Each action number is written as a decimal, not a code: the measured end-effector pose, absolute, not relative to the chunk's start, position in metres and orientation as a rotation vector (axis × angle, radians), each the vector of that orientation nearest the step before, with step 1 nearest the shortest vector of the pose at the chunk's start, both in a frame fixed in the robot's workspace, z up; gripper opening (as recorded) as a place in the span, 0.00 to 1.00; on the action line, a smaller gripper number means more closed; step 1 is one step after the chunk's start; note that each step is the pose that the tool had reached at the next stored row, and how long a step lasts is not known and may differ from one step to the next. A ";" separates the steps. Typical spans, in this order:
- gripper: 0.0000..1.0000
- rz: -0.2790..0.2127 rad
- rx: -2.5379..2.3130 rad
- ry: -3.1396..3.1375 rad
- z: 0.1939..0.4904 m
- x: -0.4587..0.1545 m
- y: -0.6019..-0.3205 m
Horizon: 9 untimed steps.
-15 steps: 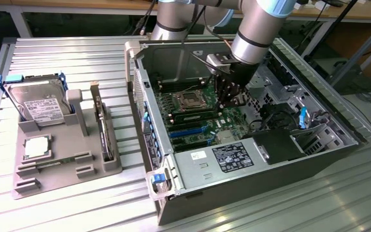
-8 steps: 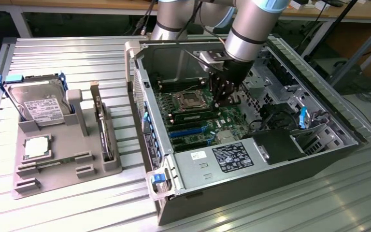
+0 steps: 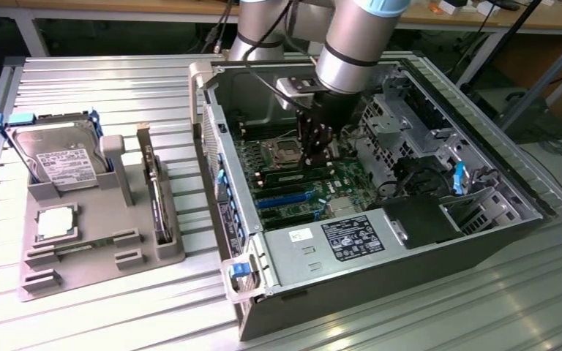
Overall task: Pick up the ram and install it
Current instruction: 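Press down the ram until it locks into place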
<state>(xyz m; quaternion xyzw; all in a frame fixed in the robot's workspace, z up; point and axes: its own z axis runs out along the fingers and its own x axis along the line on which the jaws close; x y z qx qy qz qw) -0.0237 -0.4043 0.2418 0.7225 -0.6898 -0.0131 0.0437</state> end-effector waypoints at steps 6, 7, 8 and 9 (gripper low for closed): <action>0.11 -0.033 2.205 -2.106 0.242 -0.052 -0.402; 0.11 -0.032 2.204 -2.106 0.242 -0.058 -0.402; 0.11 -0.031 2.204 -2.105 0.242 -0.064 -0.401; 0.11 -0.030 2.203 -2.105 0.242 -0.070 -0.400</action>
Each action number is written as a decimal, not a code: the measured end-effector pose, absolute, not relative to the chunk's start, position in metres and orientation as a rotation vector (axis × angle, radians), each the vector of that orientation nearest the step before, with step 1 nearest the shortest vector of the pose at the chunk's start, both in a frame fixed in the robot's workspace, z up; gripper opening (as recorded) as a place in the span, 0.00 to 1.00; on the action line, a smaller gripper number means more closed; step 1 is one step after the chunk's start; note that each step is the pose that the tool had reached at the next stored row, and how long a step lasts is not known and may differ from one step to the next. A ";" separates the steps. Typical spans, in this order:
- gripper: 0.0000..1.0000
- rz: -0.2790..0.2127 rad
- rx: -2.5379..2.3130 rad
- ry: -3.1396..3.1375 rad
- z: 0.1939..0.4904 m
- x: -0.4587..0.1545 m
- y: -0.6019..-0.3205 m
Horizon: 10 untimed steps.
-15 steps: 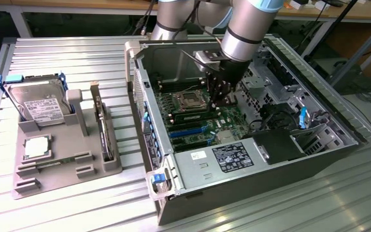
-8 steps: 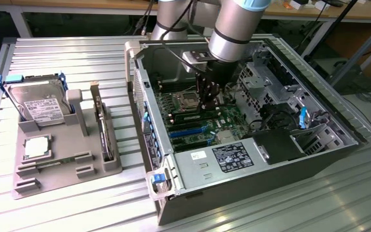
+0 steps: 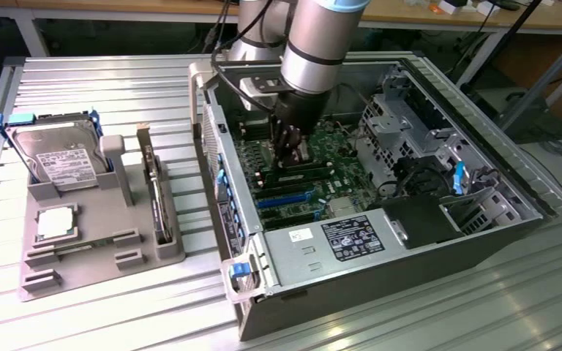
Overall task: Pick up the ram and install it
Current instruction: 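Press down the ram until it locks into place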
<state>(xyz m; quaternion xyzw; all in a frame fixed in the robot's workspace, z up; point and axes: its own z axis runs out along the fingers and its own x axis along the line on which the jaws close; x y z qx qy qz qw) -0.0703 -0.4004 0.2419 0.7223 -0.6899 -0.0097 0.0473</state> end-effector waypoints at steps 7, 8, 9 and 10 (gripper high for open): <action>0.11 -0.018 2.197 -2.100 0.230 -0.072 -0.397; 0.11 -0.018 2.198 -2.101 0.233 -0.072 -0.397; 0.11 -0.016 2.196 -2.099 0.240 -0.072 -0.397; 0.11 -0.015 2.195 -2.098 0.244 -0.072 -0.396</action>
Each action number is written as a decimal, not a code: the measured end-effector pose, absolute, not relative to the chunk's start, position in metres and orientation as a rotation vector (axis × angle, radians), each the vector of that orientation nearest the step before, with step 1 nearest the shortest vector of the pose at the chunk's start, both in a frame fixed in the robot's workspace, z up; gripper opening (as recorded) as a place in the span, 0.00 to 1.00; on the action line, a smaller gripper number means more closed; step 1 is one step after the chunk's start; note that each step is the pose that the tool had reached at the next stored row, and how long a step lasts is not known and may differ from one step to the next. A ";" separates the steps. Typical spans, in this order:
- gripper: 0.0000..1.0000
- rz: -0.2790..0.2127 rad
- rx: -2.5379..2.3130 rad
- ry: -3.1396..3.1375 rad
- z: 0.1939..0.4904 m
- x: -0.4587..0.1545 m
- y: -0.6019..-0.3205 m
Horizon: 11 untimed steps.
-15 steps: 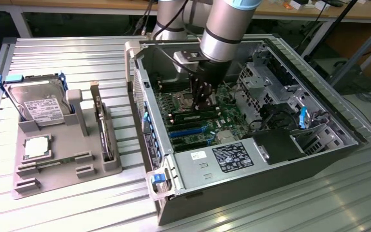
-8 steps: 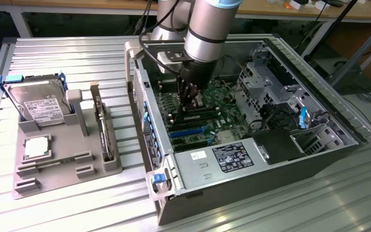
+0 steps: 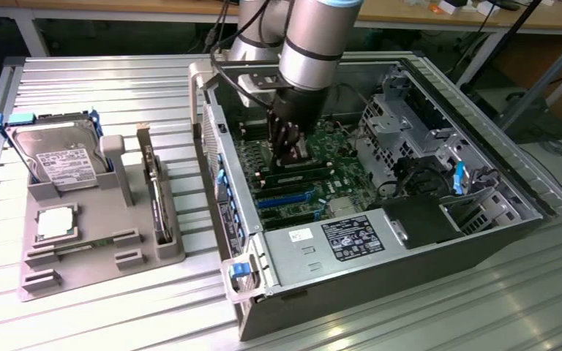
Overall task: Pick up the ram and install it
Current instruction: 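Press down the ram until it locks into place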
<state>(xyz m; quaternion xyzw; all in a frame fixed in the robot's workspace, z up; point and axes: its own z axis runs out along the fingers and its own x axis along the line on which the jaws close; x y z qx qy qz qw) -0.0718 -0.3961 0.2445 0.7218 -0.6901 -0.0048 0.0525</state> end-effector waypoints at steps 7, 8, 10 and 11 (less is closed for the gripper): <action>0.11 -0.003 2.188 -2.093 0.278 -0.058 -0.394; 0.11 -0.003 2.188 -2.093 0.278 -0.049 -0.394; 0.11 -0.003 2.188 -2.093 0.278 -0.034 -0.394; 0.11 -0.003 2.188 -2.093 0.278 -0.029 -0.394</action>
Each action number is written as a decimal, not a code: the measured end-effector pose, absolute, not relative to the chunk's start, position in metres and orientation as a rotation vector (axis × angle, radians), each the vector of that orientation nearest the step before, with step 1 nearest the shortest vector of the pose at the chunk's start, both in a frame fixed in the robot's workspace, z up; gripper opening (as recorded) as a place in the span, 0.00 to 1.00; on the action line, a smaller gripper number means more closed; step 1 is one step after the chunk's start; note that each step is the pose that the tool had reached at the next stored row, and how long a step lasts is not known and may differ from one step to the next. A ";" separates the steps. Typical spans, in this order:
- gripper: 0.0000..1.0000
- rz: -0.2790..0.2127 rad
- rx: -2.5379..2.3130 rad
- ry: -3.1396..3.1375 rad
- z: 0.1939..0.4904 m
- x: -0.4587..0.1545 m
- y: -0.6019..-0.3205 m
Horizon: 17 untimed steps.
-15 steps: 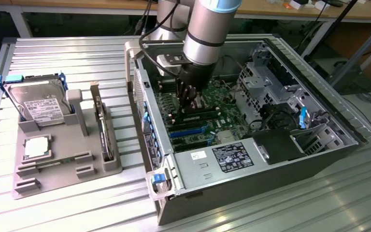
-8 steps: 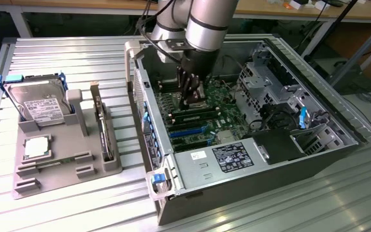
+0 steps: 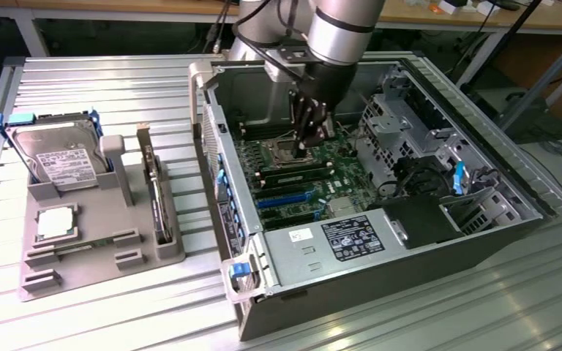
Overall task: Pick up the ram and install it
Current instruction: 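Press down the ram until it locks into place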
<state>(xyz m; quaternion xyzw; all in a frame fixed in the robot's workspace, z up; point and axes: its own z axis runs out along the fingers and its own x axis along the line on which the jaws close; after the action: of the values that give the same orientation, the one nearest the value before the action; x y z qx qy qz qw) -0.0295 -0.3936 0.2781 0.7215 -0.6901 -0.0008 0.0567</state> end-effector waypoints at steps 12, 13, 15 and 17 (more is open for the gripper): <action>0.11 0.000 2.187 -2.092 0.289 0.039 -0.393; 0.11 0.000 2.187 -2.092 0.294 0.038 -0.393; 0.11 0.019 2.191 -2.098 0.299 0.038 -0.392; 0.11 0.038 2.196 -2.104 0.306 0.038 -0.388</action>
<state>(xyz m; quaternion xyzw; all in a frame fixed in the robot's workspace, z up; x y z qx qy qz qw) 0.0380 -0.3878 0.3055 0.7211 -0.6909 0.0123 0.0501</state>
